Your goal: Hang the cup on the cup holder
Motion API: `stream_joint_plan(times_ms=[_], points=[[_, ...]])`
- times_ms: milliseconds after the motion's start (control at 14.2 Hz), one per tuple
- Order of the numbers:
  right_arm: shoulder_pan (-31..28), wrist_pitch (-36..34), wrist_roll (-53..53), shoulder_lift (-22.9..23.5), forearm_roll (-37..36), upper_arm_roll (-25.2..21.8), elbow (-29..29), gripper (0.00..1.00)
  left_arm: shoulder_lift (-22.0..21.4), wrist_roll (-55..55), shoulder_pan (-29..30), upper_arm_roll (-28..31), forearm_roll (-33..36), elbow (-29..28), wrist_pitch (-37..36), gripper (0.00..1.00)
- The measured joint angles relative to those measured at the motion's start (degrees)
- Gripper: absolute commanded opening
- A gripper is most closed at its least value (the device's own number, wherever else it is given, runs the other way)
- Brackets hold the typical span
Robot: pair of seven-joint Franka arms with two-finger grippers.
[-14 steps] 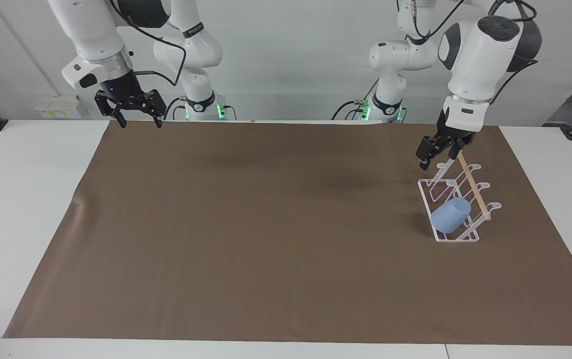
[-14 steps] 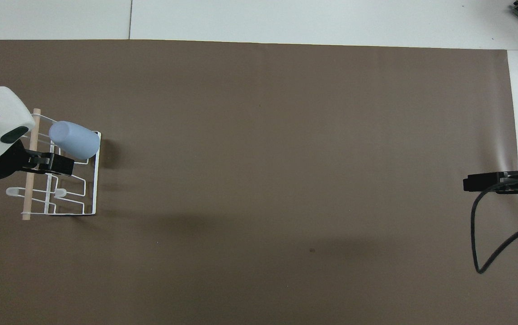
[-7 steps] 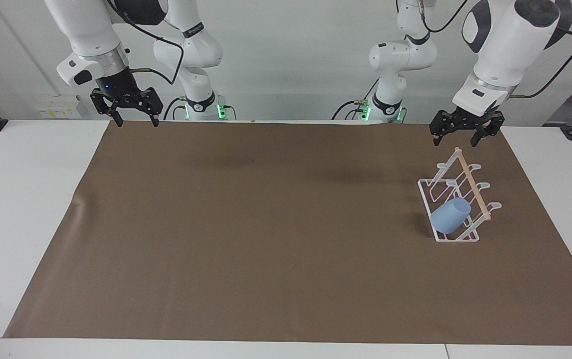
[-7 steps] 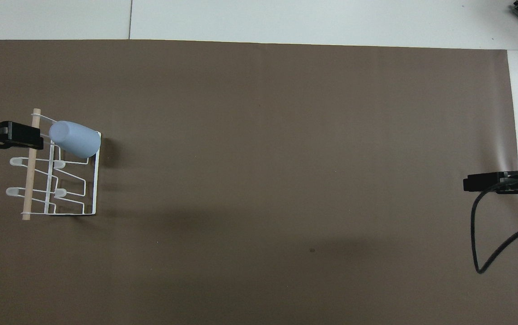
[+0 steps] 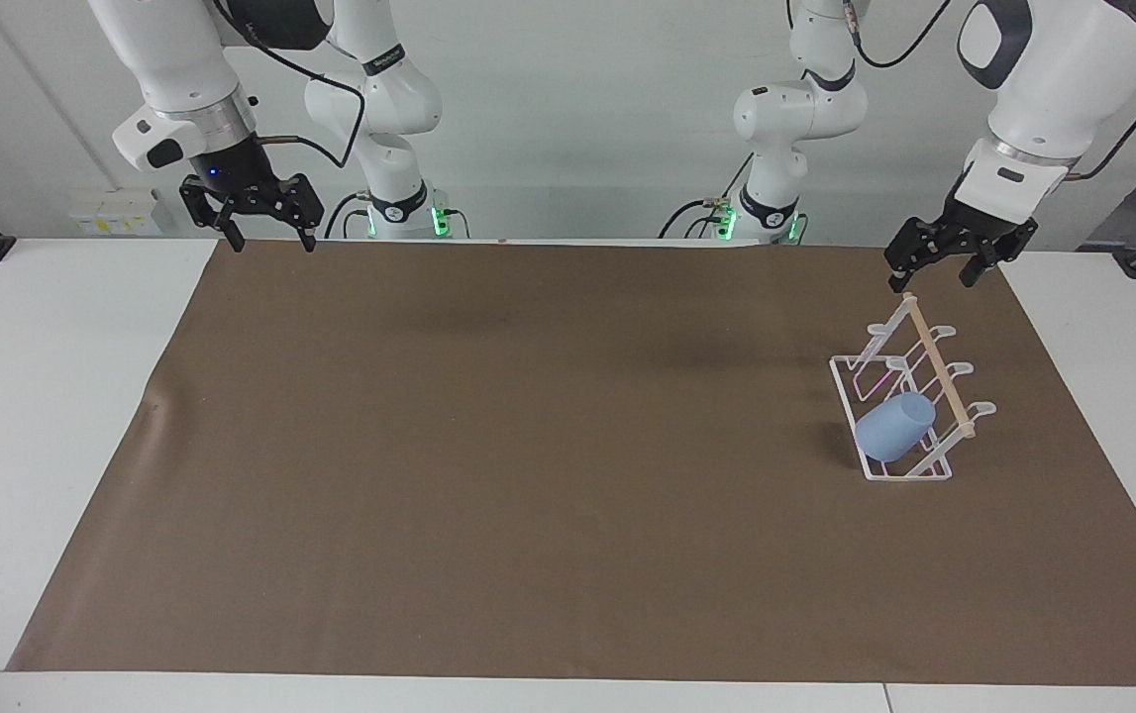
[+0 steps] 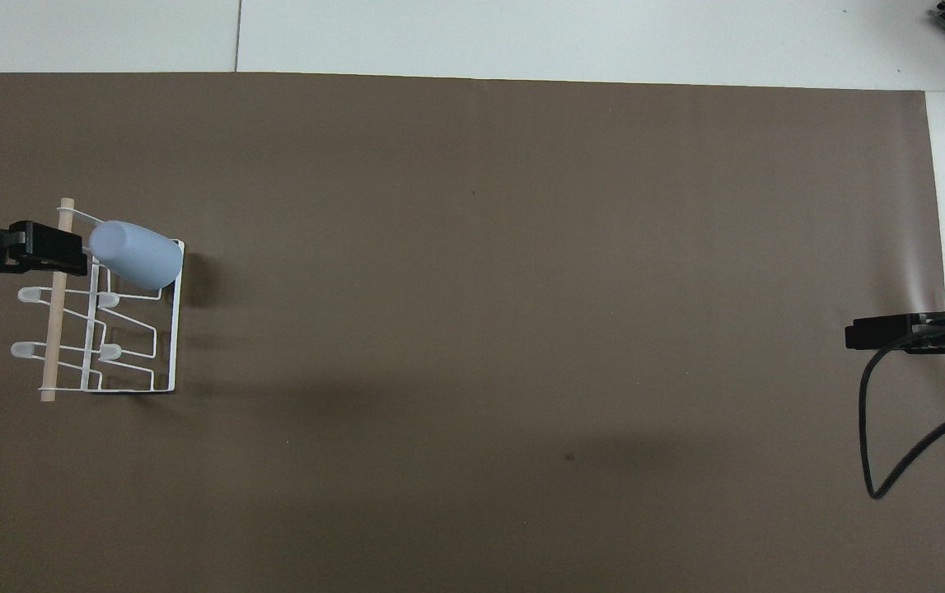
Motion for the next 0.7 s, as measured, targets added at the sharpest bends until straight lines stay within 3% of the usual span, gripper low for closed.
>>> stream_joint_plan(times_ms=[704], points=[[0.0, 0.0, 0.0, 0.0, 0.0, 0.0, 0.0, 1.0, -0.43, 4.48, -3.22, 4.26, -0.01, 0.28, -2.65, 1.0]])
